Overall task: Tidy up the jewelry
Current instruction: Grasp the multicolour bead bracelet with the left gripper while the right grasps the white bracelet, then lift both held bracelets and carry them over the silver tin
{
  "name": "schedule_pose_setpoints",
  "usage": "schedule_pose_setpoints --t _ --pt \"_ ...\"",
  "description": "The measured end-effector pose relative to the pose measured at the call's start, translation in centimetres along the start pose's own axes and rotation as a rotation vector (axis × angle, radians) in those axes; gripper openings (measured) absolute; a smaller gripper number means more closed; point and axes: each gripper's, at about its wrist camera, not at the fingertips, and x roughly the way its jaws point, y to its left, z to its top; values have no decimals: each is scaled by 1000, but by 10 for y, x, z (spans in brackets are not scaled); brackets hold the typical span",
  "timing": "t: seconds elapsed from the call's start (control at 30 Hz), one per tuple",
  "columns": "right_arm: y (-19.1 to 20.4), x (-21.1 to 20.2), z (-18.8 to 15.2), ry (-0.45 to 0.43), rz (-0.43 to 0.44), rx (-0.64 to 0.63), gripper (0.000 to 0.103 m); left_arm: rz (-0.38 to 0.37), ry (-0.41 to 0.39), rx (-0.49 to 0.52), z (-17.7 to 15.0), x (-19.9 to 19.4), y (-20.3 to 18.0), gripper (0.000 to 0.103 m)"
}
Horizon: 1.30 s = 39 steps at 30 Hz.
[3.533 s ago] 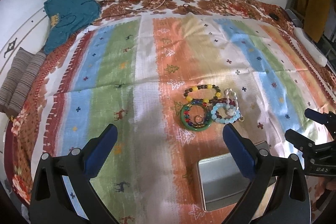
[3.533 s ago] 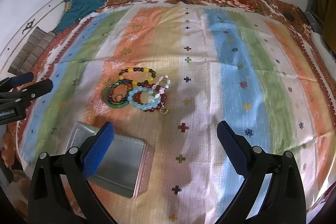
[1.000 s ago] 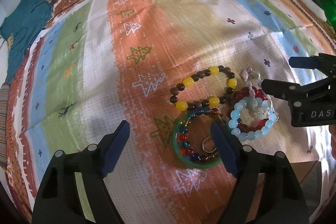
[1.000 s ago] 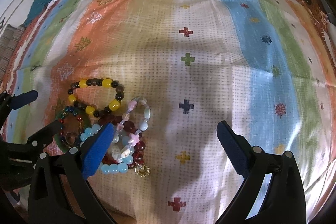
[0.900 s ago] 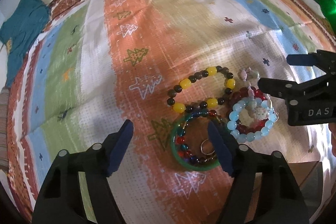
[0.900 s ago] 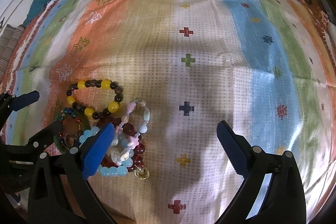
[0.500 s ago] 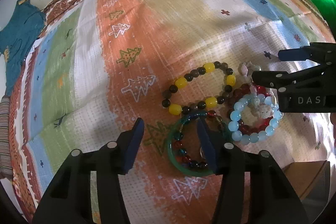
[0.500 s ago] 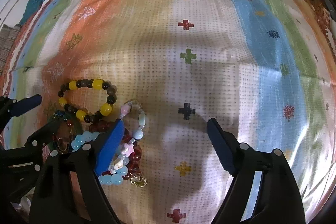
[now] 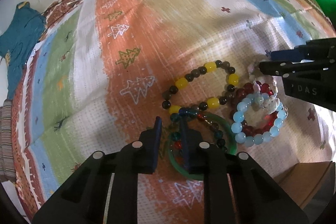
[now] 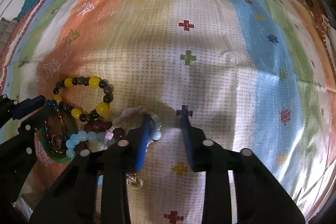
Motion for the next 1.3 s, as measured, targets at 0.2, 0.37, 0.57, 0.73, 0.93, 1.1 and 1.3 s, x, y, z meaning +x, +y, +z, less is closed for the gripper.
schedule_pose_setpoints --t 0.2,0.37,0.57,0.73,0.93,1.1,1.3 --pt "-5 -1 -3 -6 11 20 11 -3 2 -6 -1 0 1 11" --pt "-5 -4 -5 -10 19 17 11 -13 -13 -20 0 -6 3 10" --pt "-4 -23 -10 -45 39 10 11 -56 -24 -40 1 -19 5 10" --pt "0 -44 -10 -88 49 -7 11 -82 -40 -53 1 -31 5 10" --pt "1 -59 -12 -118 62 -8 11 -100 -57 -67 1 -47 2 9" --pt "3 -70 -17 -140 64 -17 11 -114 -56 -87 -3 -53 -1 9" --pt "2 -79 -23 -155 65 -27 11 -110 -40 -120 -7 -57 0 9"
